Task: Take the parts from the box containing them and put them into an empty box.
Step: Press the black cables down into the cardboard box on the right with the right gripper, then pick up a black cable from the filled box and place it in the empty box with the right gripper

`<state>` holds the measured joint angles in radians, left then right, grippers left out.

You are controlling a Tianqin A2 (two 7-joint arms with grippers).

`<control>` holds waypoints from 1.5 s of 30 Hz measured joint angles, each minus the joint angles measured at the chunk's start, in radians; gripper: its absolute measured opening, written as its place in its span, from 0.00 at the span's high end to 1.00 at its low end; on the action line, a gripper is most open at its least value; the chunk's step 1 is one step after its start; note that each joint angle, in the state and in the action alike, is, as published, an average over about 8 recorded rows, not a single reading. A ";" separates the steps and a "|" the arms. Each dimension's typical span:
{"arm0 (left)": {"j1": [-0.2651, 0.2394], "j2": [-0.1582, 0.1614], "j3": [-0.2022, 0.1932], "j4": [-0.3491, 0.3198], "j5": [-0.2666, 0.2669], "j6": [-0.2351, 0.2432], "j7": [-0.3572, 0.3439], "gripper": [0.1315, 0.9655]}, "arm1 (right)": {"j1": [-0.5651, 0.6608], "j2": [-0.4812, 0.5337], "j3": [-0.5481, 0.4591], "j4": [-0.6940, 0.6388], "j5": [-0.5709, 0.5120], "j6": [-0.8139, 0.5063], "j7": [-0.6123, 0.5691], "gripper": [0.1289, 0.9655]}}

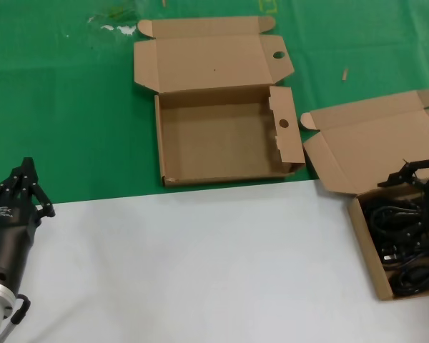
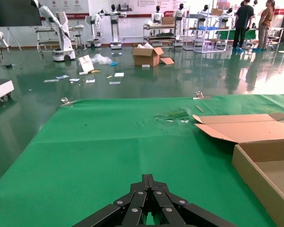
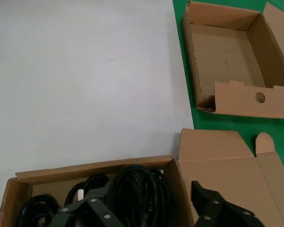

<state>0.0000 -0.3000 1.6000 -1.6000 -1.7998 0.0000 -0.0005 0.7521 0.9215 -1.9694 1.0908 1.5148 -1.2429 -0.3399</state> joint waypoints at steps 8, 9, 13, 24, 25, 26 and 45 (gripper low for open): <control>0.000 0.000 0.000 0.000 0.000 0.000 0.000 0.99 | -0.012 -0.011 0.003 -0.022 0.006 0.015 -0.013 0.58; 0.000 0.000 0.000 0.000 0.000 0.000 0.000 0.99 | -0.013 -0.011 0.003 -0.024 0.007 0.016 -0.016 0.58; 0.000 0.000 0.000 0.000 0.000 0.000 0.000 0.99 | -0.019 -0.010 0.004 -0.030 0.010 0.019 -0.025 0.64; 0.000 0.000 0.000 0.000 0.000 0.000 0.000 0.99 | -0.013 0.022 0.014 0.041 0.017 -0.004 0.039 0.86; 0.000 0.000 0.000 0.000 0.000 0.000 0.000 0.99 | -0.009 0.030 0.016 0.059 0.018 -0.012 0.058 0.88; 0.000 0.000 0.000 0.000 0.000 0.000 0.000 0.99 | -0.005 0.039 0.017 0.079 0.019 -0.021 0.079 0.89; 0.000 0.000 0.000 0.000 0.000 0.000 0.000 0.99 | 0.248 -0.073 -0.016 0.320 0.009 -0.106 0.360 0.95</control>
<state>0.0000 -0.3000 1.6001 -1.6000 -1.7996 0.0000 -0.0004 0.9999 0.8486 -1.9858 1.4105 1.5235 -1.3486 0.0205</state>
